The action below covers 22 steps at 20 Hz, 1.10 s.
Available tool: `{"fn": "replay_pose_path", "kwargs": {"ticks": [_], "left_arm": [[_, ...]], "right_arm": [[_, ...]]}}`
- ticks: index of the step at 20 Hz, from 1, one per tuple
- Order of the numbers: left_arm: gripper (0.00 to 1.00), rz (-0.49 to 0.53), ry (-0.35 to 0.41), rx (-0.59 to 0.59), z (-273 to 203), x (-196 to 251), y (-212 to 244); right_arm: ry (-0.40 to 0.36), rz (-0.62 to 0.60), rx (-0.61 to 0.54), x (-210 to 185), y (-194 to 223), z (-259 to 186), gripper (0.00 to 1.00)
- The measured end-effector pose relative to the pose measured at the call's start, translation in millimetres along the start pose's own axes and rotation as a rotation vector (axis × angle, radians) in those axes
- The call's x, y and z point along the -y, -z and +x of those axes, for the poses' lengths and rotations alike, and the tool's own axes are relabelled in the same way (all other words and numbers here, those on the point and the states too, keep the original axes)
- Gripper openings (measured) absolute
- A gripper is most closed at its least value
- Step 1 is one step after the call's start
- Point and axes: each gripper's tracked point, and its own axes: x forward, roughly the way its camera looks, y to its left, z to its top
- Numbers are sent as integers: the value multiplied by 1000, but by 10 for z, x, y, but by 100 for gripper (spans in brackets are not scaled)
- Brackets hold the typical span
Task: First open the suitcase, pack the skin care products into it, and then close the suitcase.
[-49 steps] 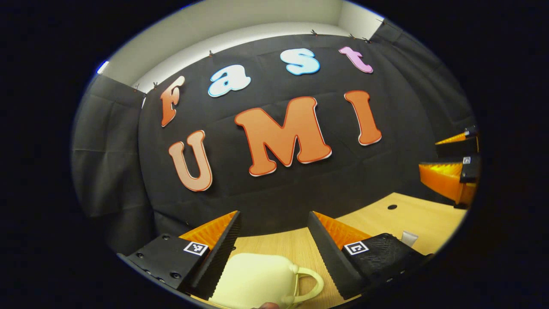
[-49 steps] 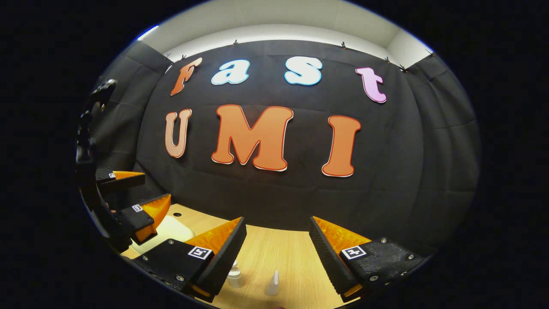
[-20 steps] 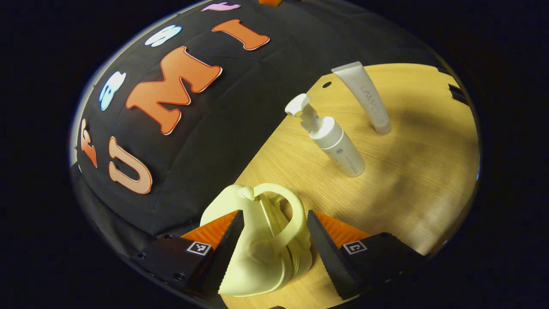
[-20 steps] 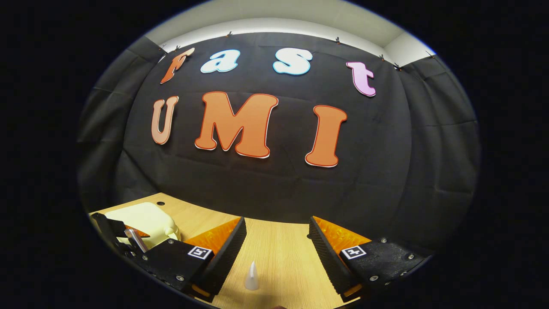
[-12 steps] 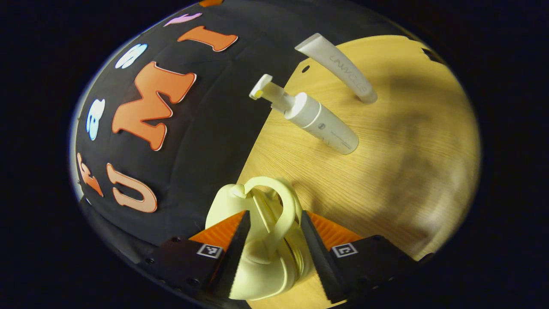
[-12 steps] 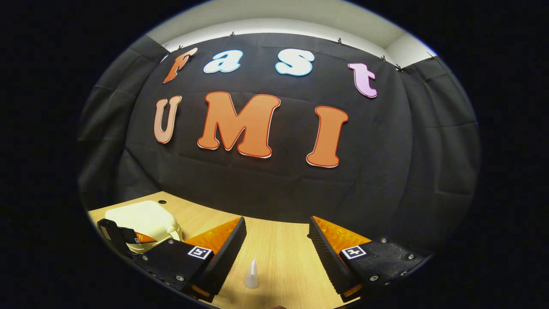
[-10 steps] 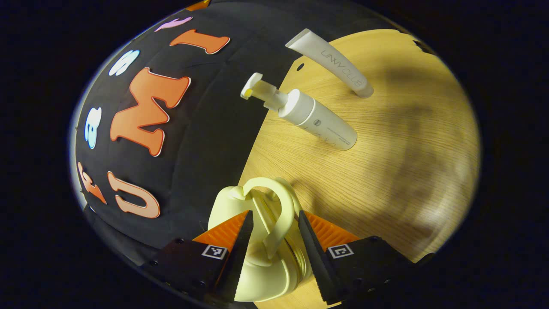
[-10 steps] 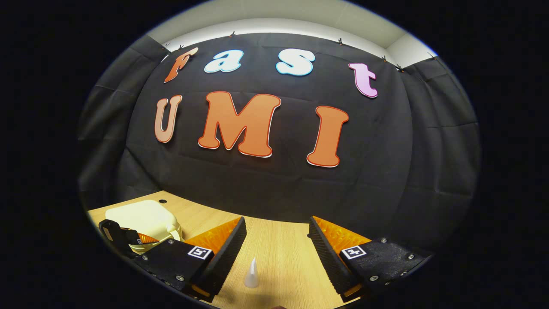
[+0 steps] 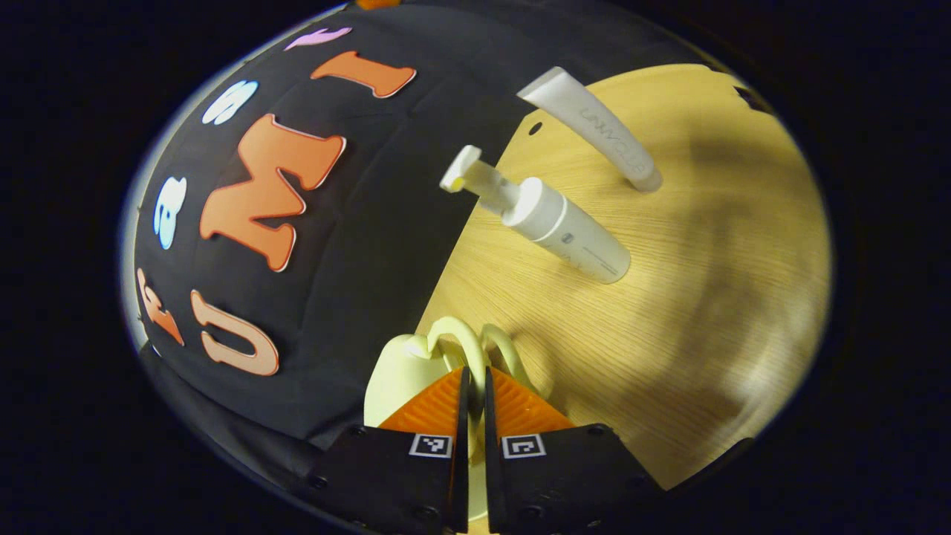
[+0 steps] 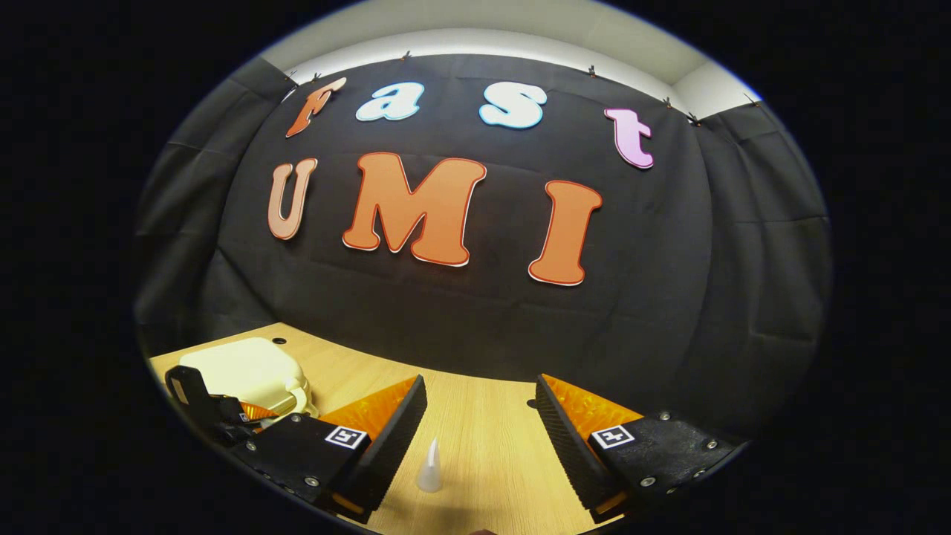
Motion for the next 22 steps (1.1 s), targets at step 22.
{"fn": "replay_pose_path", "kwargs": {"ticks": [22], "left_arm": [[10, -938, 18, 101, -338, -834, -211]], "right_arm": [[-22, -30, 7, -405, -189, 135, 94]]}}
